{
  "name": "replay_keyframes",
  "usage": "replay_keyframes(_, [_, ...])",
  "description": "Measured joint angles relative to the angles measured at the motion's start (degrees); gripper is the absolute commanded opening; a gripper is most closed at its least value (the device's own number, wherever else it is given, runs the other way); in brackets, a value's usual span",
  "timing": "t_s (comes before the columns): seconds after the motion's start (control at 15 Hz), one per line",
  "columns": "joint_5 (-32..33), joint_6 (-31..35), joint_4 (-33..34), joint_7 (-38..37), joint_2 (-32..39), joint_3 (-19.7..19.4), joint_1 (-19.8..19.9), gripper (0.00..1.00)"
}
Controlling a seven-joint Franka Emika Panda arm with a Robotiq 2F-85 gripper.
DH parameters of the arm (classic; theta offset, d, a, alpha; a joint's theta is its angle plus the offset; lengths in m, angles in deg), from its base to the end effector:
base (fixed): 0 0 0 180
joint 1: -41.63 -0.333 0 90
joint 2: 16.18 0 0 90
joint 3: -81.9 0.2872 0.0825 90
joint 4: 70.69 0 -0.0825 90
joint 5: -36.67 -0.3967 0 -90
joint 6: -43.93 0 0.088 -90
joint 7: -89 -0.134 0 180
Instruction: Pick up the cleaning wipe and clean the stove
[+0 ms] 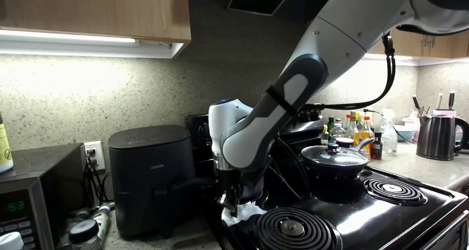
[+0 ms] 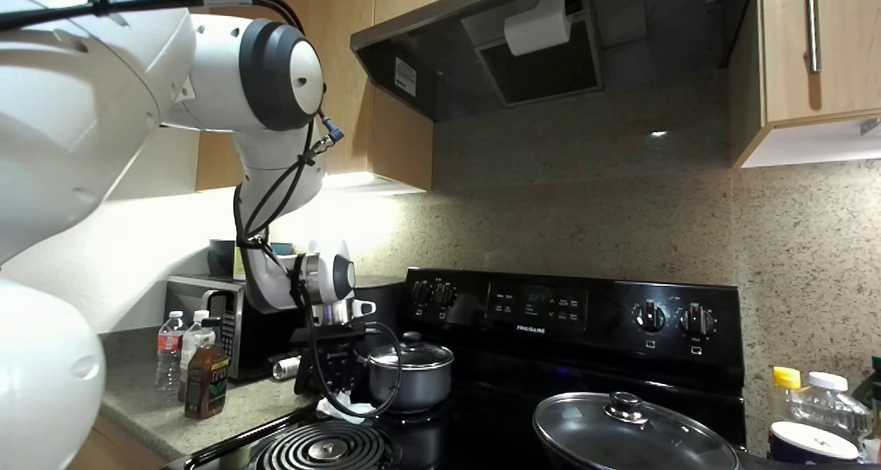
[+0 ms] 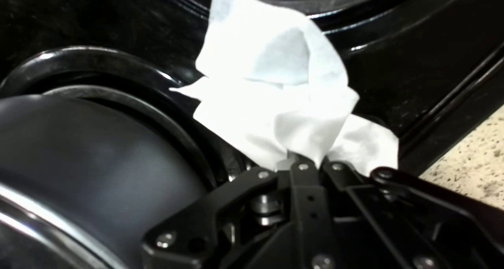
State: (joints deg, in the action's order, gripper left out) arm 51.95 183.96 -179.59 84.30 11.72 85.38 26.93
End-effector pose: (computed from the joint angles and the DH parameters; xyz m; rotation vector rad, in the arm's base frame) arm 0.6049 0.1931 0.1875 2.9364 0.6369 0.1315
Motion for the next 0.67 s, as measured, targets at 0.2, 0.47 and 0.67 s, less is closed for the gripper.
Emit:
replay_keyframes(0.2, [-0.09,-0.77,1.4,-5.35,0.73,-1.18,-0.52,0.0])
replay_keyframes(0.47, [-3.14,-5.74,1.93,-10.54,0.39,-2.43,0.05,0.0])
replay_keyframes(0.67, [-6.07,-8.58,1.65,-14.0,-0.11,-3.69,1.29,0.0])
